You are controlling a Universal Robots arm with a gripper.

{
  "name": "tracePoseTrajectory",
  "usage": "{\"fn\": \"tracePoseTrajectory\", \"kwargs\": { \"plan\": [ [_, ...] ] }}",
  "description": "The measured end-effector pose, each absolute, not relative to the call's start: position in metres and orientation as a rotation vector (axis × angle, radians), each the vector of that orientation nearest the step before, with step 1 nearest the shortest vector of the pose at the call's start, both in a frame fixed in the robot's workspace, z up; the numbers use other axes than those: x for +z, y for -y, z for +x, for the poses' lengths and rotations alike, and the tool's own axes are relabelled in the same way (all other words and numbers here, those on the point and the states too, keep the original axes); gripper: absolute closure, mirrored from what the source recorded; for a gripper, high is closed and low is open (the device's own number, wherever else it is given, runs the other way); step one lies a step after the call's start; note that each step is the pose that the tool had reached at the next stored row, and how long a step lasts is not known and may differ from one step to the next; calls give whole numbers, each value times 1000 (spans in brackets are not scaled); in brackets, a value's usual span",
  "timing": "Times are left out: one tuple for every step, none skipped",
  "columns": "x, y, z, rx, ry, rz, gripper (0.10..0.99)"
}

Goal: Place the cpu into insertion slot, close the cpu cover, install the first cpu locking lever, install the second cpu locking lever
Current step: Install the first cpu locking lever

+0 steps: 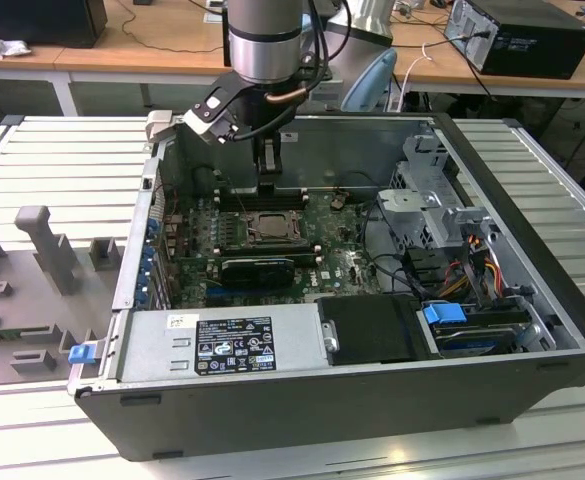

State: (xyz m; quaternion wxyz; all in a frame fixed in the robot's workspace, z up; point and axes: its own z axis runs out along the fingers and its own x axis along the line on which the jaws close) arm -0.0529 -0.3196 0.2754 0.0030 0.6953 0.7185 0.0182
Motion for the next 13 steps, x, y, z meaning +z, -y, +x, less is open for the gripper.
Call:
{"fn": "tracePoseTrajectory", "kwargs": {
  "plan": [
    [276,320,-53,57,-2253,2180,980],
    [278,320,-53,57,-2253,2180,980],
    [279,320,-53,57,-2253,2180,980],
    [280,320,-53,57,-2253,2180,980],
    [287,320,-53,57,-2253,2180,980],
    [294,320,-53,57,-2253,2180,980],
    [294,320,-53,58,-2290,2142,980],
    [294,320,-53,58,-2309,2122,980],
    [294,320,-53,57,-2329,2100,980],
    [294,320,-53,57,-2349,2079,980],
    [293,320,-53,58,-2367,2059,980],
    [293,320,-53,57,-2402,2018,980],
    [293,320,-53,57,-2432,1983,980]
  ]
}}
